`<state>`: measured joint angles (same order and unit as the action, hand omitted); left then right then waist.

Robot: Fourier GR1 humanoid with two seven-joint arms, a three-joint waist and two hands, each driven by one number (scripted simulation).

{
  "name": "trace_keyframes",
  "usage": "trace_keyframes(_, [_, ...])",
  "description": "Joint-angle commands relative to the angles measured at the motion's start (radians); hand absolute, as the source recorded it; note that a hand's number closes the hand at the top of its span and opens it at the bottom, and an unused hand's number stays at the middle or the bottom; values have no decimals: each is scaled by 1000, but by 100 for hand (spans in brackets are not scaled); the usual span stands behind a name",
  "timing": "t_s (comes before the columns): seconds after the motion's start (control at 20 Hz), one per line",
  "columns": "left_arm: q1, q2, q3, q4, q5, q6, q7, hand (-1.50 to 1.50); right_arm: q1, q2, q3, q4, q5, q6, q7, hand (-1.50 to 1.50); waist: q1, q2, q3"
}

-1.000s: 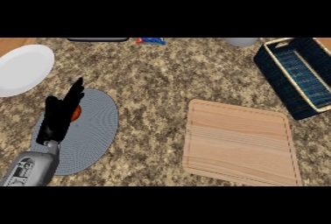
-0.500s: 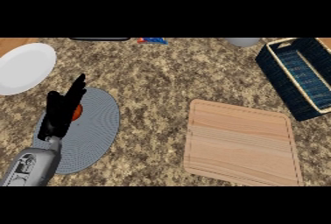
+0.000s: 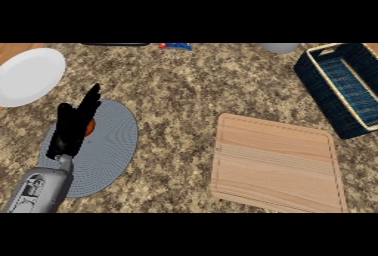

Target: Pick the pear from the cutting board and place it in the basket

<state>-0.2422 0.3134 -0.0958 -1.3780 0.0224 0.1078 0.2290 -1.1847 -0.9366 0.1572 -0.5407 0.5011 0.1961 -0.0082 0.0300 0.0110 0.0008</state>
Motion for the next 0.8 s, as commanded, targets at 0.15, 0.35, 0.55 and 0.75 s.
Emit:
trace_keyframes(0.15, [-1, -10, 10, 26, -26, 0, -22, 0, -10, 59, -32, 186, 52, -72, -125, 150, 8, 3, 0])
trace_keyframes(0.35, [-15, 20, 50, 29, 17, -51, -32, 0, 20, 81, -108, 255, -23, -31, -86, 150, 3, 2, 0])
trace_keyframes(0.55, [22, -6, 27, 19, -13, -29, -49, 0, 38, 51, -169, 300, -67, -11, -191, -150, 2, 0, 1])
trace_keyframes(0.75, [-49, -34, 28, 65, -25, -14, -26, 0, 24, 90, -212, 329, -85, -109, -215, -150, 7, 9, 1])
